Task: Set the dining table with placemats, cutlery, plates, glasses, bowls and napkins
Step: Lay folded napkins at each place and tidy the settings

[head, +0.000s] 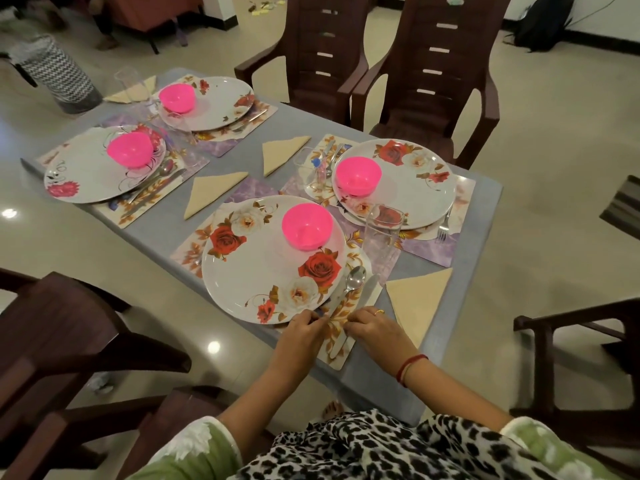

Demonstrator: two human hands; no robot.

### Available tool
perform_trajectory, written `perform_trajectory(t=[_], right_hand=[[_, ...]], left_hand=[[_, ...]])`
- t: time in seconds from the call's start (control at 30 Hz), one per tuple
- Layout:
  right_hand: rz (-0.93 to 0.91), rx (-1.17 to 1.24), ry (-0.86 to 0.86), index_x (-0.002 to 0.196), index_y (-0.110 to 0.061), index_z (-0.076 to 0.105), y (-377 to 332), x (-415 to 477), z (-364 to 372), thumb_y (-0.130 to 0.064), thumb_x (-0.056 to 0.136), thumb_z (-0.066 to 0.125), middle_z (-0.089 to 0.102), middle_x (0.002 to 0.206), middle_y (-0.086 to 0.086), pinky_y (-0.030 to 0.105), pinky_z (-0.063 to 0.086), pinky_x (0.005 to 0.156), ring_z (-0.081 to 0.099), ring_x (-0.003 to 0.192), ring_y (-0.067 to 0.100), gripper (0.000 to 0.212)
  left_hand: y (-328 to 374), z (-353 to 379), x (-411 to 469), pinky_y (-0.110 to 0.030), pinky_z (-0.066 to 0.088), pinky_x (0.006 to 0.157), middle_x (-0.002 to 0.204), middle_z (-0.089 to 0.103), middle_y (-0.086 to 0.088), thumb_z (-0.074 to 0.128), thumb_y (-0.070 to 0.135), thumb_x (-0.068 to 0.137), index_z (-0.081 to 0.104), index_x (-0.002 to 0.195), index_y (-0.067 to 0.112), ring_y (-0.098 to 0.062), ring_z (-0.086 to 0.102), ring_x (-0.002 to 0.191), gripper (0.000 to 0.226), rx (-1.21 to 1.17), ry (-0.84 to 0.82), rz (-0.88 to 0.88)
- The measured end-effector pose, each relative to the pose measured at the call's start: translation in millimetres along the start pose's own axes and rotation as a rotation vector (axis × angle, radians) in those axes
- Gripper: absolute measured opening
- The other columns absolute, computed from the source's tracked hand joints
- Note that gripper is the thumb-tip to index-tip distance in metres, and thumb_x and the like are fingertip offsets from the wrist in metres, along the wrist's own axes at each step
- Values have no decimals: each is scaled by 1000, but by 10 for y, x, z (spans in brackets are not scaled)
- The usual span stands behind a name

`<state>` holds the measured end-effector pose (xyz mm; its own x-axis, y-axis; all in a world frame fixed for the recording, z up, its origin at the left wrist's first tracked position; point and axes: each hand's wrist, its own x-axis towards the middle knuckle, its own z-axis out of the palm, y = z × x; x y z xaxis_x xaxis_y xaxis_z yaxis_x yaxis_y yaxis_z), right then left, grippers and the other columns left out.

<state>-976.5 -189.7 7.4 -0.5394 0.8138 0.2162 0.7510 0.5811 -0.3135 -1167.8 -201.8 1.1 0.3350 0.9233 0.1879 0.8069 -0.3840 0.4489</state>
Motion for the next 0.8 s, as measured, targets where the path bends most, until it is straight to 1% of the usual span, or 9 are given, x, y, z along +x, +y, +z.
perform_trajectory(t=[0.1,0.17,0.27,0.37,0.43,0.5,0.63,0.7,0.8], right_hand=[[-25,40,111,89,-15,70,-149,121,-112,-13,75,76,67,92,3,25,53,69,62,83,19,15],[-63,78,173,91,-12,71,-263,301,-141,-7,78,72,66,93,6,26,52,71,60,83,20,14],[-113,134,192,92,-7,70,-420,687,-128,1,76,73,66,93,10,29,54,69,62,82,23,18],[-147,175,163,92,-6,71,-527,1155,-60,0,77,73,67,92,11,29,55,69,63,81,24,17],[-148,204,129,95,-6,71,-559,1499,8,0,78,71,66,94,11,30,54,71,63,82,25,19],[-144,219,101,99,-5,71,-586,1868,97,1,79,70,66,95,12,32,52,74,62,84,27,21],[-131,230,36,96,-3,69,-638,2511,290,1,81,65,63,94,15,38,51,74,59,84,32,16],[-85,250,10,97,-3,68,-643,2760,377,0,83,62,62,95,16,39,50,76,57,86,33,16],[45,243,-9,102,-2,69,-591,3174,429,0,87,55,62,104,18,44,47,86,57,95,35,20]], left_hand=[[-17,-173,-65,-27,53,58,94,64,-6,64,27,88,69,111,10,-20,61,82,29,-51,94,-75],[-153,-402,-62,-27,52,62,98,62,-4,54,34,91,67,112,11,-18,56,88,34,-64,212,-168],[-596,-810,55,-27,44,72,104,62,-6,57,23,95,66,113,12,-21,56,94,23,-31,372,-365],[-1194,-1170,265,-29,40,81,114,60,-7,51,25,98,64,115,12,-25,54,105,25,15,449,-606],[-1571,-1277,387,-31,38,82,116,58,-8,51,24,98,65,116,13,-27,51,108,25,-2,429,-733],[-1887,-1297,459,-32,38,84,119,59,-10,51,23,98,66,117,14,-28,51,110,26,5,349,-785],[-2132,-1231,544,-32,43,77,111,63,-11,56,20,95,70,114,14,-29,58,101,24,13,190,-778],[-2173,-1206,587,-29,41,75,109,63,-9,57,20,94,70,114,16,-27,59,97,24,-9,173,-778],[-2225,-1199,628,-27,39,74,106,64,-7,59,23,94,71,111,16,-25,59,95,23,-45,177,-760]])
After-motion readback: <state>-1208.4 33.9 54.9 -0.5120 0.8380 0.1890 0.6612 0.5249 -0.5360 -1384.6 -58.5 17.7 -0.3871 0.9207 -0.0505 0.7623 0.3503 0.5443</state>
